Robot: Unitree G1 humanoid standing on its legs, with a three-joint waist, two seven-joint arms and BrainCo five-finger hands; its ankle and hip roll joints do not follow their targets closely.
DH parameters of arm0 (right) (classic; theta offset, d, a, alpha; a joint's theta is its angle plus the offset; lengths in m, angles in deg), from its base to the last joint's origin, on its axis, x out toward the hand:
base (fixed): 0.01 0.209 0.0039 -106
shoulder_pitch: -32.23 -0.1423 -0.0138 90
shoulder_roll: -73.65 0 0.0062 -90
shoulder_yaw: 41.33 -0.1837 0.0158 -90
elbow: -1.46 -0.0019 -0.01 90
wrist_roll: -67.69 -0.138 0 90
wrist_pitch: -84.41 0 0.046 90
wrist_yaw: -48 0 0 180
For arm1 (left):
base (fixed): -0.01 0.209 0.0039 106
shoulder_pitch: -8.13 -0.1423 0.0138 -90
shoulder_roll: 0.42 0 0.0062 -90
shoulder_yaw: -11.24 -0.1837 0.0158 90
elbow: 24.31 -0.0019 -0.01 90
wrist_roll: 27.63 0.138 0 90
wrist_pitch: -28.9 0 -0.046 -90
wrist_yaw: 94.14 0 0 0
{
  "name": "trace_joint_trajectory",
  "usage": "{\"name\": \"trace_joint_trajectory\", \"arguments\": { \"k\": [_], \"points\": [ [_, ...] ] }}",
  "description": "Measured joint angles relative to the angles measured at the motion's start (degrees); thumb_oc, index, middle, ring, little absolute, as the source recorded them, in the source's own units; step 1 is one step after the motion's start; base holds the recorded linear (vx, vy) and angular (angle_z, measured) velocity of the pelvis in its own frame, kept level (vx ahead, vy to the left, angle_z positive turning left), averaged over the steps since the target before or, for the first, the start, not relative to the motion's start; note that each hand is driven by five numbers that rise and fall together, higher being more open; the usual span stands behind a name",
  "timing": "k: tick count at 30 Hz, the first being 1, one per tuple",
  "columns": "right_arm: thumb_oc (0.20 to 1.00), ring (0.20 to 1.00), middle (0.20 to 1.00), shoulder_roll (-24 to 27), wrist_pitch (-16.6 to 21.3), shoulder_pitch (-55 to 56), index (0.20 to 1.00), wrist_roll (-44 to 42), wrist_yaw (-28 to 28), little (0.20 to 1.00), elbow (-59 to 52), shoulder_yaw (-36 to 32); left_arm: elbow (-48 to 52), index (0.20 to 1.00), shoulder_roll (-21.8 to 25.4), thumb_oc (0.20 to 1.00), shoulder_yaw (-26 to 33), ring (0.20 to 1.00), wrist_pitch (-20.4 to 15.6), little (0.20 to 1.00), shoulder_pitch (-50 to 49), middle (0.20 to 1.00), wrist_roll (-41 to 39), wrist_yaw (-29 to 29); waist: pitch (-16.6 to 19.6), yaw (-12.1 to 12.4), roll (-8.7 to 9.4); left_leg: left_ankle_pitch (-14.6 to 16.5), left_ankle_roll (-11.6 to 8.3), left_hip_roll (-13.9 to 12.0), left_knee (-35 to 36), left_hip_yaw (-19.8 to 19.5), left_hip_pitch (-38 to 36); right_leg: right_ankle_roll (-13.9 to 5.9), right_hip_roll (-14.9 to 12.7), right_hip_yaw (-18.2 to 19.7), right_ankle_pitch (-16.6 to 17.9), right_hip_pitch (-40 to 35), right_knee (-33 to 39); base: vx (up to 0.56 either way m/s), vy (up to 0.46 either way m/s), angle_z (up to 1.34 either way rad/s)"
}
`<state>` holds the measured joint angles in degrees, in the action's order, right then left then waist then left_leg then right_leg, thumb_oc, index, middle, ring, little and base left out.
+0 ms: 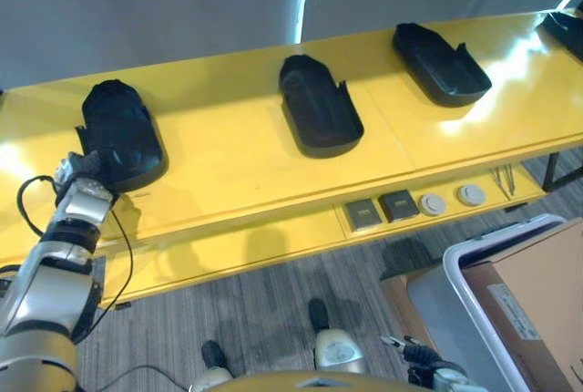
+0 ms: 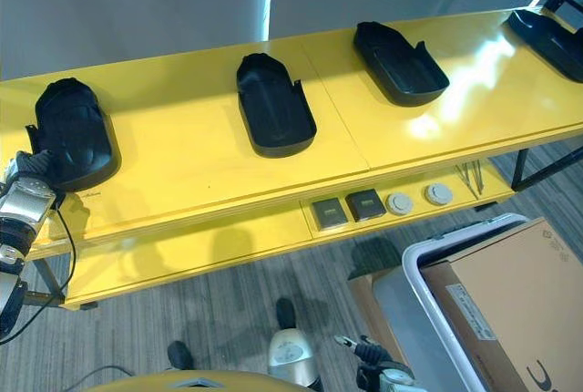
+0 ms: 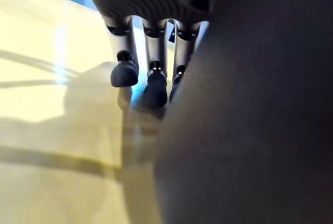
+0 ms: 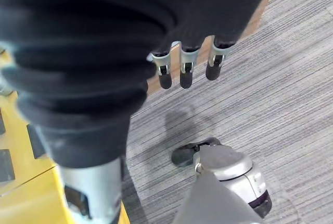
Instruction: Move parts from the plastic box to the shelf.
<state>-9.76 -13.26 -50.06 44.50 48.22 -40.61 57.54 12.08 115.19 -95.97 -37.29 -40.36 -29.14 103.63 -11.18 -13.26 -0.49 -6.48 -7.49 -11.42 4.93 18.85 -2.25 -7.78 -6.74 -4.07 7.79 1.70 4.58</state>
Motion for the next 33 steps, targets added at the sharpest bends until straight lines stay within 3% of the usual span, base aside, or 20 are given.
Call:
{"name": "trace_joint_trajectory", "arguments": {
  "k": [12,19,31,32,33],
  "points": [
    [1.0,1.0,1.0,0.14,-0.48,0.12,1.0,0.99,0.09,1.0,-0.39,-0.09,1.46,0.2,1.02,0.2,-2.04,0.2,-0.85,0.2,-0.45,0.2,1.83,-12.18,-0.75,0.15,-1.3,0.15,-0.05,0.08,0.03,0.02,-1.57,-0.04,-0.11,-0.01,-0.12,-1.65,0.04,0.0,0.006,0.0],
    [1.0,1.0,1.0,0.2,-1.05,0.75,1.0,1.19,0.32,1.0,-1.33,-1.14,6.5,0.2,0.9,0.2,-1.67,0.2,-2.35,0.2,-4.95,0.2,2.26,-13.18,-0.48,0.09,-1.76,0.17,-0.05,0.09,0.03,0.14,-1.96,0.0,-0.13,0.09,-0.12,-1.95,0.04,0.0,0.0,0.0],
    [1.0,1.0,1.0,0.28,-1.26,1.35,1.0,2.4,0.39,1.0,-1.74,-1.1,5.09,0.2,0.89,0.2,-1.37,0.2,-2.59,0.2,-7.56,0.2,2.94,-15.58,1.77,0.08,-2.38,0.11,0.01,0.06,0.05,0.23,-2.23,0.04,-0.13,0.15,-0.1,-2.13,0.04,0.0,0.0,0.0],
    [1.0,1.0,1.0,0.28,-1.25,1.41,1.0,2.76,0.4,1.0,-1.73,-1.1,5.08,0.464,0.89,0.464,-1.37,0.464,-2.59,0.464,-7.87,0.464,2.93,-15.63,2.1,0.11,-2.4,0.11,0.02,0.06,0.05,0.22,-2.16,0.06,-0.13,0.14,-0.13,-2.09,0.04,0.0,0.0,0.0],
    [1.0,1.0,1.0,0.28,-1.25,1.46,1.0,2.86,0.4,1.0,-1.73,-1.09,5.08,1.0,0.89,1.0,-1.36,1.0,-2.59,1.0,-8.28,1.0,2.93,-15.59,2.37,0.11,-2.39,0.11,0.02,0.06,0.05,0.22,-2.15,0.06,-0.14,0.14,-0.13,-2.08,0.04,0.0,0.0,0.0]
  ]
}}
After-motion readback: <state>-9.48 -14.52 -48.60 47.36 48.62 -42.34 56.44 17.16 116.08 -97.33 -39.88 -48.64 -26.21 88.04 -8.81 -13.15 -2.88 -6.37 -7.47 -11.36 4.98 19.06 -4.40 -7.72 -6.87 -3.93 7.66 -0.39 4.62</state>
